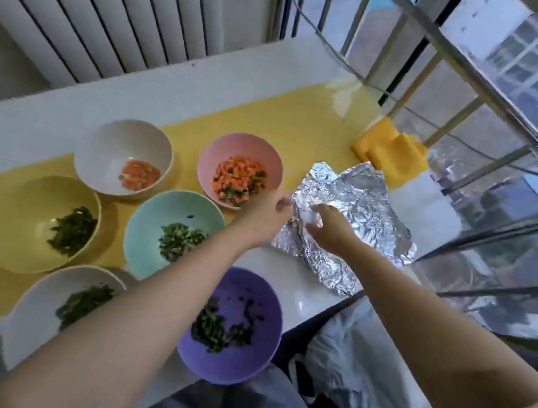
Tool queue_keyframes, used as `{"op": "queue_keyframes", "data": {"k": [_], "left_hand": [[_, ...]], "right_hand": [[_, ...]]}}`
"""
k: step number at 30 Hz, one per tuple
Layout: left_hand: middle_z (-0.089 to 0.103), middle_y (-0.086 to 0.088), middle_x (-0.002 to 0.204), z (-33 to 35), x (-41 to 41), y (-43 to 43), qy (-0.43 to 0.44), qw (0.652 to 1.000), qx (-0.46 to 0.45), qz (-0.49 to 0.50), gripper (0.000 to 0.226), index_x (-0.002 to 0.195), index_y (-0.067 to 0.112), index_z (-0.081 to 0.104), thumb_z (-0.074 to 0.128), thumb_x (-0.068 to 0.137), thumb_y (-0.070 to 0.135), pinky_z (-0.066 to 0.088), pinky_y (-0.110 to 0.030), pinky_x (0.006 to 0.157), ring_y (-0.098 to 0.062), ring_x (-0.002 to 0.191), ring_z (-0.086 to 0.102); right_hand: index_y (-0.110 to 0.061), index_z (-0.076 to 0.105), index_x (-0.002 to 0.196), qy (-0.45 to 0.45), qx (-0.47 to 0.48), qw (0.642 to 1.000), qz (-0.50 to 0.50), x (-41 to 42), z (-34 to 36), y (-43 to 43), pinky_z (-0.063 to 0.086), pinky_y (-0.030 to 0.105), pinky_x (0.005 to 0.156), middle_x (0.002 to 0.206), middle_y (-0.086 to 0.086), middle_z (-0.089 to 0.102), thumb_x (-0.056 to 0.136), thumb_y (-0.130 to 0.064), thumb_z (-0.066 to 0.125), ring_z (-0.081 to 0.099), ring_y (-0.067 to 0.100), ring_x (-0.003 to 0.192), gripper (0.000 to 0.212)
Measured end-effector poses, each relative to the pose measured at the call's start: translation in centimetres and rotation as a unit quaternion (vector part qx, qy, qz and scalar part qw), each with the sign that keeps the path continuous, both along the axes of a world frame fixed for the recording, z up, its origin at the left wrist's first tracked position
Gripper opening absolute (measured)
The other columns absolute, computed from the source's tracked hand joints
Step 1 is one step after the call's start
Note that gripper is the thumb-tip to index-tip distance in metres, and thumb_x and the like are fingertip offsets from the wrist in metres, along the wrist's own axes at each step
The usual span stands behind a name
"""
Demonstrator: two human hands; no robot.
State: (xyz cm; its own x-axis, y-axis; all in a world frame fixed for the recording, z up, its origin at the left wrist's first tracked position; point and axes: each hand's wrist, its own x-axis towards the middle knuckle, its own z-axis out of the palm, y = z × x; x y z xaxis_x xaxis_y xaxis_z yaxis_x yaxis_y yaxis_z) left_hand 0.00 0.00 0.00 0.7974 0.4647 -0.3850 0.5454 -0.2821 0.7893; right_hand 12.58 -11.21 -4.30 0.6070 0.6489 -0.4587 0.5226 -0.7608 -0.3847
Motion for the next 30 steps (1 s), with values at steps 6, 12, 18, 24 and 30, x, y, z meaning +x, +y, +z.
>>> {"op": "queue_keyframes", "data": {"k": [6,12,18,24,30], "left_hand": [[0.05,-0.013,0.133,-2.7,4.5,-2.8,0.148,0.987,-0.062,0.005,0.044,0.138,0.011,0.042,0.046,0.099,0.032,0.043,-0.038,0.099,-0.029,0.12,0.051],[0.046,-0.016,0.141,-5.0,6.6,-4.4,0.164,0.969,-0.116,0.147,0.064,0.142,0.014,0.042,0.052,0.086,0.041,0.046,-0.042,0.103,-0.036,0.121,0.054],[0.061,-0.011,0.122,-6.1,8.1,-4.4,0.136,0.982,0.029,0.129,0.029,0.115,0.01,0.063,0.061,0.092,0.027,0.045,-0.034,0.091,-0.027,0.11,0.058],[0.06,-0.006,0.079,-6.5,8.7,-4.1,0.158,0.976,0.125,0.083,0.027,0.08,0.01,0.056,0.062,0.092,0.034,0.033,-0.031,0.057,-0.028,0.077,0.056],[0.037,0.001,0.058,-6.3,8.2,-3.1,0.021,0.988,0.108,0.107,0.027,0.071,0.011,0.038,0.05,0.095,0.012,0.019,-0.033,0.049,-0.019,0.054,0.035]], "right_hand": [[-0.013,0.026,0.149,0.005,-0.036,0.998,0.05,1.1,-3.3,-2.1,0.041,0.044,0.106,0.151,0.011,0.036,0.095,-0.02,0.053,0.039,0.031,0.132,0.062],[-0.023,0.011,0.155,0.03,-0.028,0.993,0.114,2.4,-3.9,-4.1,0.026,0.048,0.116,0.163,0.003,0.009,0.097,-0.026,0.052,0.011,0.033,0.148,0.071],[-0.014,0.044,0.144,0.09,0.055,0.992,0.064,4.2,-3.9,-4.4,0.034,0.036,0.109,0.156,0.007,0.03,0.095,-0.016,0.056,0.043,0.026,0.133,0.05],[-0.009,0.059,0.127,0.201,0.154,0.964,-0.08,5.7,-2.9,-5.2,0.056,0.036,0.08,0.12,0.012,0.065,0.096,-0.007,0.053,0.063,0.02,0.091,0.031],[-0.007,0.049,0.128,-0.113,0.246,0.935,-0.229,9.0,-2.4,-5.4,0.042,0.04,0.099,0.125,0.011,0.05,0.089,-0.008,0.059,0.048,0.024,0.114,0.04]]}}
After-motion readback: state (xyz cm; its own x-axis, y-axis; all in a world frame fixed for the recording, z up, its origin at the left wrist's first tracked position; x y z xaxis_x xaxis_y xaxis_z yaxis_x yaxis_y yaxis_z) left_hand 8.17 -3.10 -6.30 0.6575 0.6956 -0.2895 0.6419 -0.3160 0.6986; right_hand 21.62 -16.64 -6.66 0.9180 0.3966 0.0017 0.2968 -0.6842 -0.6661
